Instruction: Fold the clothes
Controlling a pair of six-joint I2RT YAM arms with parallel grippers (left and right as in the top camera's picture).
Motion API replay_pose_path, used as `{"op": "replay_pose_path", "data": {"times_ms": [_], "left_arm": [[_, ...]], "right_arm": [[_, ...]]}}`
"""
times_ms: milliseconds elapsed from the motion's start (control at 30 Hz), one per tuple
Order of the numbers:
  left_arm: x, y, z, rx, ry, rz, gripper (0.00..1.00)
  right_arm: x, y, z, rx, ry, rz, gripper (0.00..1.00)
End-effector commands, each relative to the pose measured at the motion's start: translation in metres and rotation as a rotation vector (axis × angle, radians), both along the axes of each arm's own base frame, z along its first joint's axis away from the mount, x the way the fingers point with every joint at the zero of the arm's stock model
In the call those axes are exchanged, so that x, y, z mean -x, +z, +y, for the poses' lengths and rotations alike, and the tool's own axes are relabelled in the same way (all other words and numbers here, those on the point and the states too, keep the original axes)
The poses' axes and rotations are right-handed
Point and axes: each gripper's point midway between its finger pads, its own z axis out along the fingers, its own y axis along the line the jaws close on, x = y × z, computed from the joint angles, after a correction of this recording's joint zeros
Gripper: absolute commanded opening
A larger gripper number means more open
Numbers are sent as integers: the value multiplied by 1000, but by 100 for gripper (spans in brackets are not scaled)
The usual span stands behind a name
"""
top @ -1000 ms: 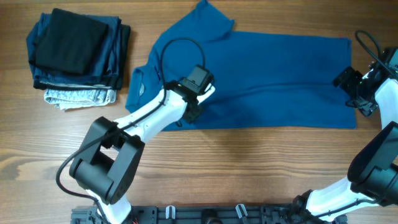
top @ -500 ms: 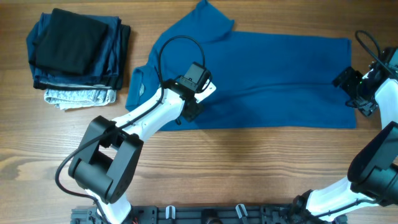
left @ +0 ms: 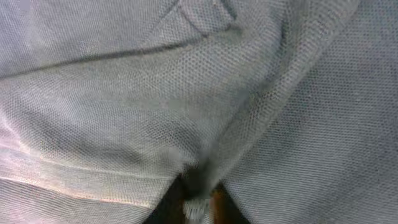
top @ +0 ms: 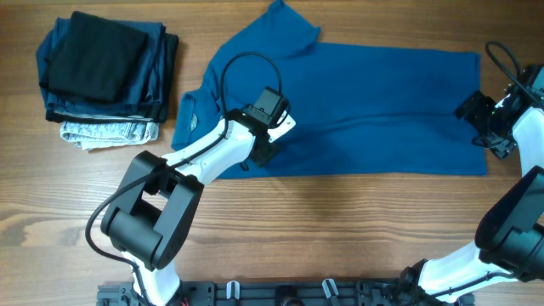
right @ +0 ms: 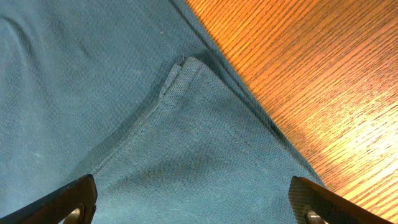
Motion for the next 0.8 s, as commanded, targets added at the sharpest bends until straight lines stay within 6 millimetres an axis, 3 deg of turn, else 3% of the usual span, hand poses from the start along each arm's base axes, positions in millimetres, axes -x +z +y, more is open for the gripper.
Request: {"op": "replay_pose_path", "data": {"times_ms": [0,200,267,400,767], "left_arm": [[-17,14,3,-35,10,-79,4],[-40,27,-4,-6,27,-191,6],[-54,35,-8,9,40,-257,14],[-72,47,-7,5,70,-354,18],[-80,53,-28,115,43,-379,17]], "right_arm": [[-4,6,1,0,0,-20,99],[-4,6,1,0,0,-20,100],[-4,6,1,0,0,-20,99],[-4,6,1,-1,-1,-20,99],[-4,6,1,-1,-1,-20,100]]}}
